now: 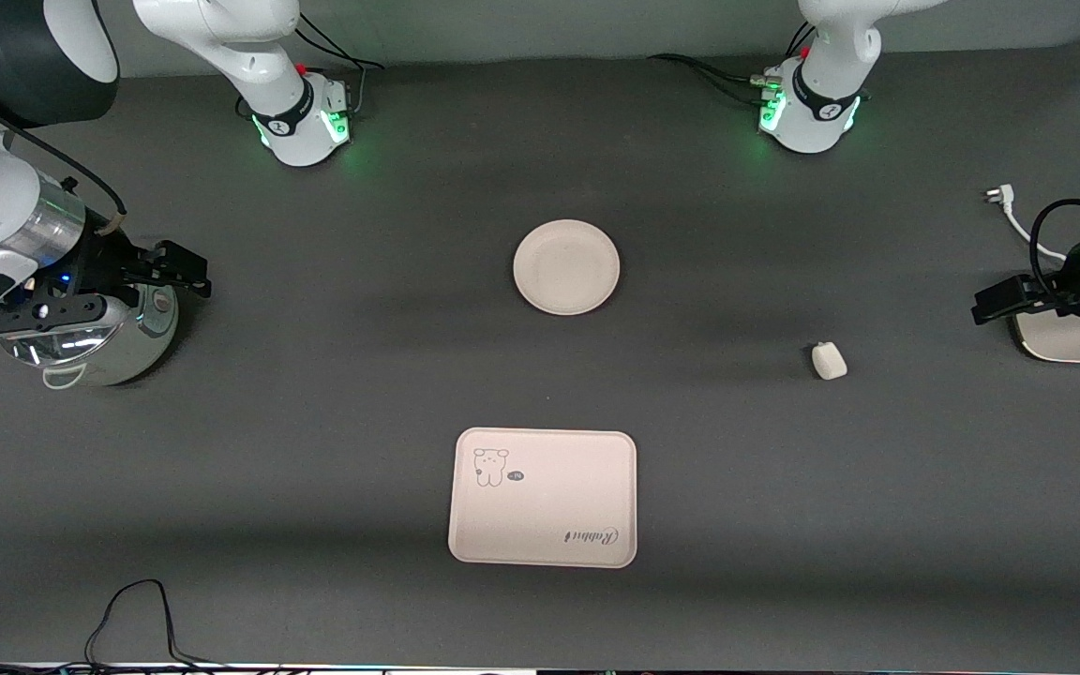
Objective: Place bun in plate and plate on tray
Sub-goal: 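Move the left gripper down toward the white bun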
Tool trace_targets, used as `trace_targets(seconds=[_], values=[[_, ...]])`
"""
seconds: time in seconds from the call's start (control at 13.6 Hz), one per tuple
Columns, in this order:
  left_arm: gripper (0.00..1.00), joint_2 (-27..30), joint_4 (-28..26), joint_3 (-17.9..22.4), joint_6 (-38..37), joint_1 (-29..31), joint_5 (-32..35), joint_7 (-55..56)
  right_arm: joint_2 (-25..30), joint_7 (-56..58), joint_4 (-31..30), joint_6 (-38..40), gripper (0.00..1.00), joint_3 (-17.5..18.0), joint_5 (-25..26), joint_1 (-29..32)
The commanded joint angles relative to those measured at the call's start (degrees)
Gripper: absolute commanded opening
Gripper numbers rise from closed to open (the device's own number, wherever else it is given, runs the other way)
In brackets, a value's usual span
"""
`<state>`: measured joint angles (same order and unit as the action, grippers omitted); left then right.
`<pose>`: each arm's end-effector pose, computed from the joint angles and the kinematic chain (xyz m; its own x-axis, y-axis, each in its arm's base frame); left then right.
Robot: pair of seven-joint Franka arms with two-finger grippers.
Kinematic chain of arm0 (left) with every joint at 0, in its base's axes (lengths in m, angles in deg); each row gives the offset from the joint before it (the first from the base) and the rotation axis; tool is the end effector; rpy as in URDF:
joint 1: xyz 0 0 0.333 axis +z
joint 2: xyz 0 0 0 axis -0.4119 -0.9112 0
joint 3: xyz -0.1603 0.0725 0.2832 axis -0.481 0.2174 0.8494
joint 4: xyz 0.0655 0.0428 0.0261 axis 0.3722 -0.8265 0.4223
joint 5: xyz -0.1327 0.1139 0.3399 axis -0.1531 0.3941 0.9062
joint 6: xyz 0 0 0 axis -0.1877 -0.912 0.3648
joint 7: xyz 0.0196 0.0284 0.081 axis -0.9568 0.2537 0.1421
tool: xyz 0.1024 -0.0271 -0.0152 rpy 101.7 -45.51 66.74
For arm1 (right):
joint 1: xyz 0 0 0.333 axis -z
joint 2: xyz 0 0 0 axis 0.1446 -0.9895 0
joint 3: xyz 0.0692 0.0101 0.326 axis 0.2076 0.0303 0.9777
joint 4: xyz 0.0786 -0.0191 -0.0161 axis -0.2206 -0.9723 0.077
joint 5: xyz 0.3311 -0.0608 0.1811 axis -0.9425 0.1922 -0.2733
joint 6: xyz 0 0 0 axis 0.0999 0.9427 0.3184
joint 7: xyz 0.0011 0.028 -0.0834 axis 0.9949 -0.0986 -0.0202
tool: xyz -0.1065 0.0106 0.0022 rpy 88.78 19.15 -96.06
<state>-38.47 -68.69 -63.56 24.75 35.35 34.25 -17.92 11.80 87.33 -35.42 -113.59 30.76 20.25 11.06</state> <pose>0.5801 0.0141 0.5786 0.9937 0.0849 -0.0731 0.0847 -0.9964 -0.0051 0.5438 0.0678 0.5810 0.9961 0.0703 -0.0534 0.0670 -0.9958 -0.0624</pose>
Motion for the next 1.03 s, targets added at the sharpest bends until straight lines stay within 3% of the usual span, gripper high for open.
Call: trace_targets(seconds=[0.0,0.44,0.81,0.95], values=[[1.0,-0.4,1.6,-0.3,-2.2,0.0,1.4,-1.7,-0.1,-1.2,0.8,0.8,1.0,-0.2,-2.3,-0.3],[1.0,-0.4,1.6,-0.5,-2.5,-0.3,1.3,0.4,-0.7,-1.0,1.2,0.9,1.0,0.4,-1.6,-0.5],[1.0,1.1,0.0,-0.6,-7.3,-2.1,0.7,2.4,-0.7,-1.2,1.2,0.9,1.0,0.4,-1.9,-0.5],[1.0,4.5,-6.0,-0.7,-6.1,-4.3,0.4,5.1,-0.7,-1.3,1.1,1.0,1.0,0.6,-2.2,-0.7]])
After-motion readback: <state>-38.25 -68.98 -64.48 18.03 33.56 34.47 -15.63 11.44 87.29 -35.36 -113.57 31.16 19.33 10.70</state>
